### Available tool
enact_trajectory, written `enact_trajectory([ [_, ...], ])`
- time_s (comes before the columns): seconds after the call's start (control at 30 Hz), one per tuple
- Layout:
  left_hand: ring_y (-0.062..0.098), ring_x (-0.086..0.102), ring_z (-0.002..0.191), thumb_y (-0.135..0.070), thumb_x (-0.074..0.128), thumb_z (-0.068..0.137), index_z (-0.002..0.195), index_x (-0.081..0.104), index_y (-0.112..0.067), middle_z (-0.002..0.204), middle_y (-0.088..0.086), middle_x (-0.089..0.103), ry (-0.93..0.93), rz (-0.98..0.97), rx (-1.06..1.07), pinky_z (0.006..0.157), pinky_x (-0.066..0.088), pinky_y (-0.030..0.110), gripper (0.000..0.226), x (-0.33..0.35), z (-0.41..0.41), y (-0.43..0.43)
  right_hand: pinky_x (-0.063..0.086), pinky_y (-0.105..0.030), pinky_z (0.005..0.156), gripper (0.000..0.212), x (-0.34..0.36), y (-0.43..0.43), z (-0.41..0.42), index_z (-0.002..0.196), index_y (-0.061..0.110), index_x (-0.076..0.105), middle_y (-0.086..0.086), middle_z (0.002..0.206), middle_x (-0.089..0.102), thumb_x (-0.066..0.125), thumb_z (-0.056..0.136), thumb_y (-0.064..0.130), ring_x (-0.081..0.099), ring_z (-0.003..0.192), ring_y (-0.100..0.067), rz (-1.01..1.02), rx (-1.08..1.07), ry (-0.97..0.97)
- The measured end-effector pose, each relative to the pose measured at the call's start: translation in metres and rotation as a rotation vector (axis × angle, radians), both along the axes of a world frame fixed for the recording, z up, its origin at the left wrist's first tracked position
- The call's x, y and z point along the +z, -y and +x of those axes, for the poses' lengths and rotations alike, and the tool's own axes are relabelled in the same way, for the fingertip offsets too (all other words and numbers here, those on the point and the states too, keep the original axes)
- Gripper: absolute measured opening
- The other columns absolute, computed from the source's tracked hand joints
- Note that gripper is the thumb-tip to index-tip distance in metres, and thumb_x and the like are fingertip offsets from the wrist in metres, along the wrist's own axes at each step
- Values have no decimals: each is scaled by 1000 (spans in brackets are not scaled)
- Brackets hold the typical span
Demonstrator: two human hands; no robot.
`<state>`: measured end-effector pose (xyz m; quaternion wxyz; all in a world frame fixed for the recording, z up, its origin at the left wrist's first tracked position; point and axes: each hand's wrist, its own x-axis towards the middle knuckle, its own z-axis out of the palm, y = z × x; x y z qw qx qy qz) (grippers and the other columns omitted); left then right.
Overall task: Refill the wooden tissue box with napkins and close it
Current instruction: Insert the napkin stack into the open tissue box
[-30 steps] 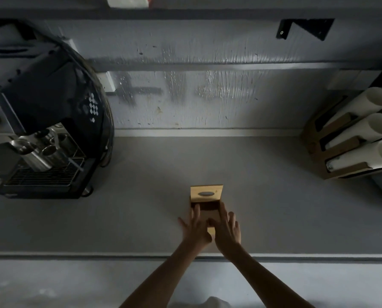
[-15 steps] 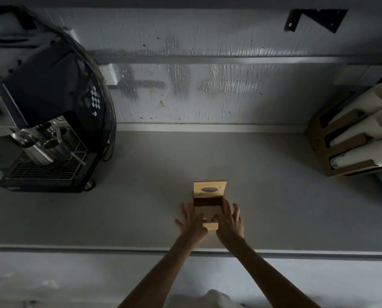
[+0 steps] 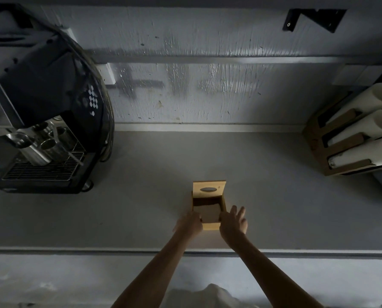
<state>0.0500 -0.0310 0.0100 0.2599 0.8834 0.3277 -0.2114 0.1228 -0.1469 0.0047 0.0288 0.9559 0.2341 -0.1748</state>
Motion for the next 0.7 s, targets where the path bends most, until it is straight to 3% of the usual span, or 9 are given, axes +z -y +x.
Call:
enact_trajectory([
  [0.1,27,63,98,-21,48,92,111,60,-11,109,10,65,-53,126,-37,86,53,42,24,11,0,-2,45,-38,99,28,15,-1,-4,118,17,58,-12,140,39,57,91,21,31,135,-34,59,-4,30],
  [0.2,23,63,100,-24,47,95,113,57,-13,108,5,65,81,142,-60,83,51,33,23,13,2,-1,48,-31,92,23,34,-11,-5,114,14,58,-4,120,57,56,91,16,55,108,-20,289,61,70],
  [0.33,19,67,94,-29,52,95,113,58,-13,104,4,69,187,172,-105,80,52,30,25,2,-6,1,49,-42,90,14,37,-40,4,88,19,67,-9,103,67,54,85,12,60,99,-26,389,136,-278],
  [0.4,22,65,101,-29,53,95,115,58,-12,109,7,68,183,195,-107,84,50,31,27,-1,-11,2,52,-43,88,11,-6,-60,25,79,19,65,-10,98,70,64,75,9,64,95,-27,425,-239,-543],
  [0.47,27,61,108,-29,52,95,119,56,-10,117,11,65,175,205,-112,90,47,35,32,-3,-13,2,55,-40,87,38,-99,-69,71,100,10,68,-12,99,71,70,63,3,67,93,-27,513,-613,-751],
  [0.53,30,59,111,-31,53,94,119,56,-10,119,14,63,176,185,-81,92,46,37,34,-6,-13,0,56,-38,82,49,-113,-68,76,109,5,66,-12,96,70,70,60,6,68,90,-26,510,-587,-897],
  [0.63,32,59,112,-30,54,93,119,58,-10,120,14,64,207,157,-44,91,44,37,33,-5,-15,-1,55,-26,64,15,4,-64,39,95,11,61,0,84,62,58,84,20,65,79,-15,378,-408,-846],
  [0.7,33,57,114,-27,53,93,120,57,-8,121,16,63,212,163,-56,92,43,38,33,-1,-16,4,49,-12,52,20,35,-62,28,106,11,60,7,81,57,54,90,22,59,68,-3,341,-198,-787],
])
